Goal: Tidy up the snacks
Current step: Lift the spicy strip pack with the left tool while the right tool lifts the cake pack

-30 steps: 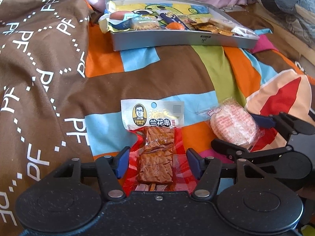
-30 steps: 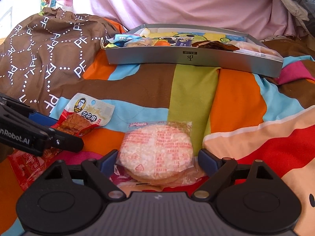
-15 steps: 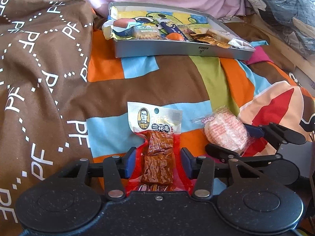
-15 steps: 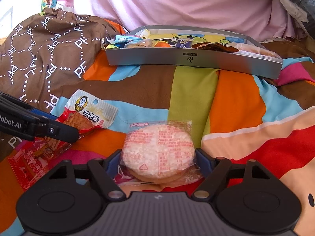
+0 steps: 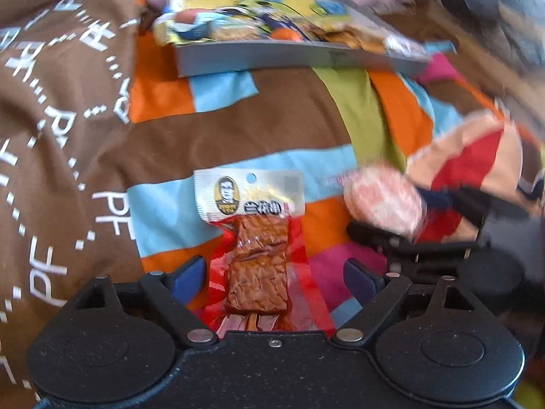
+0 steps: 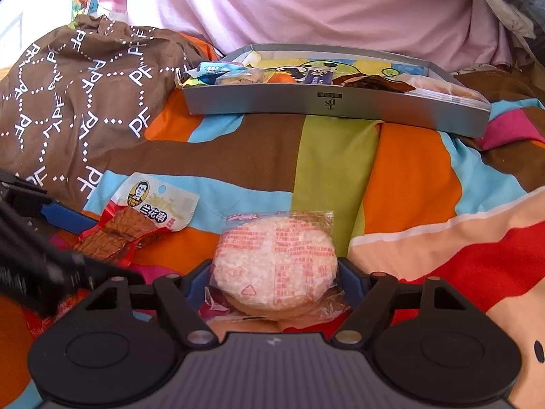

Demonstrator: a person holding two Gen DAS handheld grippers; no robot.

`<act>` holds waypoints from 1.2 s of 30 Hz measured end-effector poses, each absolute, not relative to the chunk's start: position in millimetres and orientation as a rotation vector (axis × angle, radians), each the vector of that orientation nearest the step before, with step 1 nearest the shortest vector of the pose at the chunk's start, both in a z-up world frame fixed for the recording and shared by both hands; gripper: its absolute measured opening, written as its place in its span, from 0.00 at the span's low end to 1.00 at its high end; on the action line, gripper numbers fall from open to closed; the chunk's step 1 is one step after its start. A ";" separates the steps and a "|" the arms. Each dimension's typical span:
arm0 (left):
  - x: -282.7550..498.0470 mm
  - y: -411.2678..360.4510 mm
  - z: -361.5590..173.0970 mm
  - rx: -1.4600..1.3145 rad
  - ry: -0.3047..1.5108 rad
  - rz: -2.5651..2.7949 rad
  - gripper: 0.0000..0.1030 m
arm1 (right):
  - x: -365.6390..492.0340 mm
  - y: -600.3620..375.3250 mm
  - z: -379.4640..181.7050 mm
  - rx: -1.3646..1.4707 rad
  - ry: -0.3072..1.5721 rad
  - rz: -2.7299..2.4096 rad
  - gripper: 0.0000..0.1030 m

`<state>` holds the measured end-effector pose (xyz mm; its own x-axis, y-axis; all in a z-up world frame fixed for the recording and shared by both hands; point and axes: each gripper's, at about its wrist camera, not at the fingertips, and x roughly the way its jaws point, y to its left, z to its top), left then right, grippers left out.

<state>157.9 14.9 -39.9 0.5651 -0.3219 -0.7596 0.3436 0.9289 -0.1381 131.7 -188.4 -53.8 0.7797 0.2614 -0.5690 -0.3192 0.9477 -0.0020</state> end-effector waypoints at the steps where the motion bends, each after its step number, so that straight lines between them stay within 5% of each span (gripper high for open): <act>1: 157.0 11.0 -40.7 0.070 0.886 -0.395 0.84 | 131.9 -188.0 -53.5 -0.103 0.597 0.316 0.76; 5: 153.9 5.4 -40.9 0.150 0.863 -0.394 0.67 | 131.0 -190.9 -51.8 -0.082 0.583 0.324 0.75; 20: 147.2 17.5 -30.1 0.070 0.821 -0.408 0.45 | 118.8 -189.6 -41.9 -0.084 0.531 0.352 0.75; 36: 140.3 22.7 -21.4 0.026 0.769 -0.420 0.42 | 114.9 -193.1 -38.1 -0.069 0.503 0.343 0.75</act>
<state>140.3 22.7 -21.4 0.6402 -0.3585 -0.6795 0.3772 0.9172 -0.1285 114.9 -193.1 -38.1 0.8206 0.3046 -0.4836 -0.3385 0.9408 0.0183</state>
